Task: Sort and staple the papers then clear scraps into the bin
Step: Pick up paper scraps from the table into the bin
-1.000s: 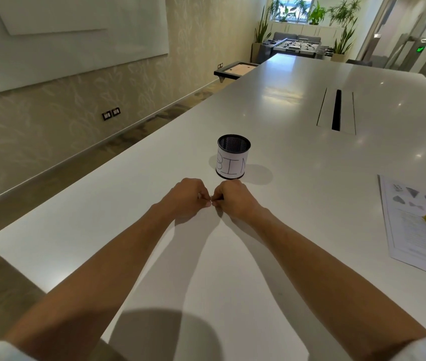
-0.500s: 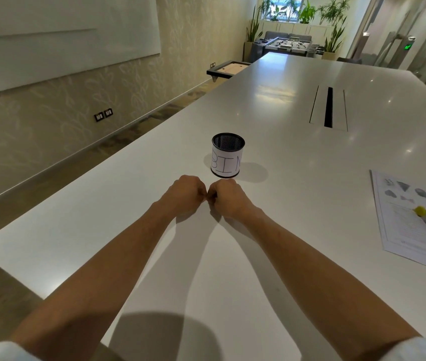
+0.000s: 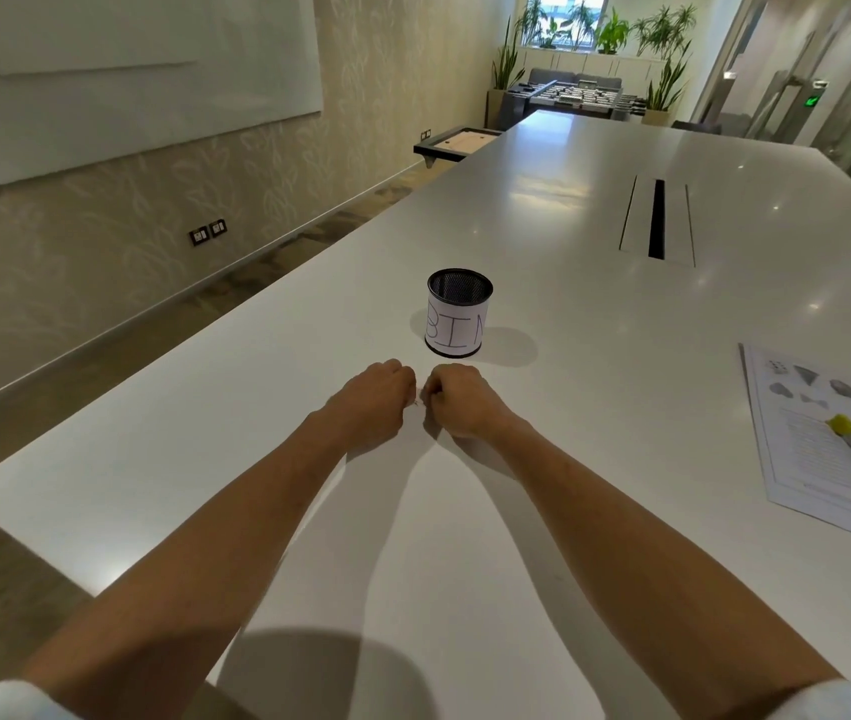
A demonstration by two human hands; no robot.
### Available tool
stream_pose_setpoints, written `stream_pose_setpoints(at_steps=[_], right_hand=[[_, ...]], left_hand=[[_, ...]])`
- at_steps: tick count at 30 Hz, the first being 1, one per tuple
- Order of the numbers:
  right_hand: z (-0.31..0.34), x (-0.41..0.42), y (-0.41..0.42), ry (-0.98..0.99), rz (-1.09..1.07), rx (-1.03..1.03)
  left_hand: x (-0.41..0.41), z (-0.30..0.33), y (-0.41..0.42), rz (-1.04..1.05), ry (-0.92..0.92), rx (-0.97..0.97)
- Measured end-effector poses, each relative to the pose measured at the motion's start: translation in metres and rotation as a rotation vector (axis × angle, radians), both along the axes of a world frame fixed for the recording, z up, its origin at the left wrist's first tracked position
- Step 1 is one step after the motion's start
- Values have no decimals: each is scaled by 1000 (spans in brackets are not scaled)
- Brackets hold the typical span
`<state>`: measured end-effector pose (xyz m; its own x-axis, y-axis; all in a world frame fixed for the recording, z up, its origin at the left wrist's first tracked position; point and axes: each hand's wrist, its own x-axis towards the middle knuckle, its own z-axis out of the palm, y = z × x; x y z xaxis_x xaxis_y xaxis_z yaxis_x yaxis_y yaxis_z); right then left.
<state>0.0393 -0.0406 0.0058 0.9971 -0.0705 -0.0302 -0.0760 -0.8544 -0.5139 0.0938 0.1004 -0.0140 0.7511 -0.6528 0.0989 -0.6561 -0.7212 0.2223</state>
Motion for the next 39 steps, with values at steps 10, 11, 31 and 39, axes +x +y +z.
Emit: stream_pose_setpoints(at_steps=[10,11,31,39], right_hand=[[-3,-5,-7,-109,-13,64],[-3,-5,-5,-110,1,47],[-1,-4,9,-85,-3,-132],[-9,-2,2,-151,-21,-45]], left_hand=[[12,1,15,105,221,-325],[12,0,15,80,209,-294],[17,1,5,-13,135,-221],[15,0,10,58,236,-385]])
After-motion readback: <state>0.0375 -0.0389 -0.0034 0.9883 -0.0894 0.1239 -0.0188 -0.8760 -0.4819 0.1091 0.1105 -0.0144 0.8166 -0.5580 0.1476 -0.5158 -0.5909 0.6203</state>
